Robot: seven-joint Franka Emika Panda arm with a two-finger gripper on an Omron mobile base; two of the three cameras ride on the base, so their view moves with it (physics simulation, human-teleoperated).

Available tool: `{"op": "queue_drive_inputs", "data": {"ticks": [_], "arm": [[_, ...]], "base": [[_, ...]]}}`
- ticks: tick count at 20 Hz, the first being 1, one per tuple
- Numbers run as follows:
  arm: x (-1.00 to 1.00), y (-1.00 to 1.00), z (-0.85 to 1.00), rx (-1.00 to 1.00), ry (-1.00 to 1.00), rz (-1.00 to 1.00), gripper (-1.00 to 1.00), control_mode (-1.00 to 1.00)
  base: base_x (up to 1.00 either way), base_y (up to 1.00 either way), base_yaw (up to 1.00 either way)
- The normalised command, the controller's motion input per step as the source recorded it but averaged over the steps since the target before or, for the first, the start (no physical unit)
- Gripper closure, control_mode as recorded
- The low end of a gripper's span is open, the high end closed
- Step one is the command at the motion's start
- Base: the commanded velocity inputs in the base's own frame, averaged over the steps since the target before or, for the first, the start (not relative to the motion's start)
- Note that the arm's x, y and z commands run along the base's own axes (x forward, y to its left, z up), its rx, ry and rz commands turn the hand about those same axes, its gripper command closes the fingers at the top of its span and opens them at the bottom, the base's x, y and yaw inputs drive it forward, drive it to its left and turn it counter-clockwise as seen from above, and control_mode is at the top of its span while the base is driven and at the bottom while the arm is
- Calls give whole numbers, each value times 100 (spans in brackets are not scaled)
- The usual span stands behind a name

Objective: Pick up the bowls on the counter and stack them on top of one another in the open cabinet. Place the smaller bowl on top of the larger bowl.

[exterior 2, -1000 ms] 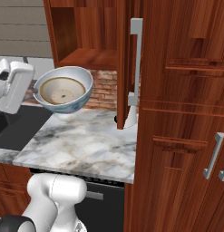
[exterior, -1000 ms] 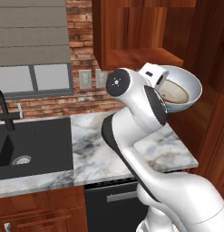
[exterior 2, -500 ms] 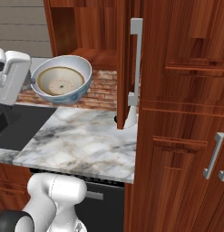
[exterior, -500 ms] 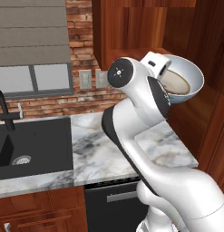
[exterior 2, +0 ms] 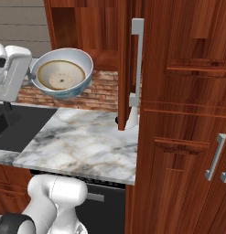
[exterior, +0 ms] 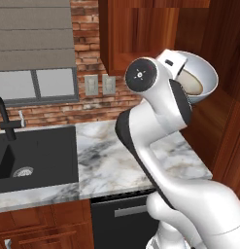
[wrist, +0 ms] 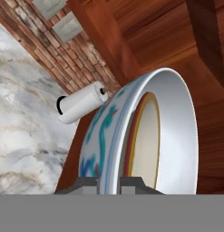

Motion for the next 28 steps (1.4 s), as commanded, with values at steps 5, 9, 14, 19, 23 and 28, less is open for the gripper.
{"op": "queue_drive_inputs", "data": {"ticks": [5, 9, 14, 19, 23, 28], "arm": [[4, -15, 16, 0, -6, 8, 100, -100], [6, -16, 16, 0, -6, 7, 100, -100], [9, -13, 9, 0, -1, 6, 100, -100], [20, -4, 5, 0, 0, 7, 100, -100], [23, -1, 13, 0, 0, 8, 100, -100], [21, 0, 17, 0, -1, 7, 100, -100]], "base": [[0, 0, 0], [0, 0, 0], [0, 0, 0], [0, 0, 0], [0, 0, 0], [0, 0, 0]]}}
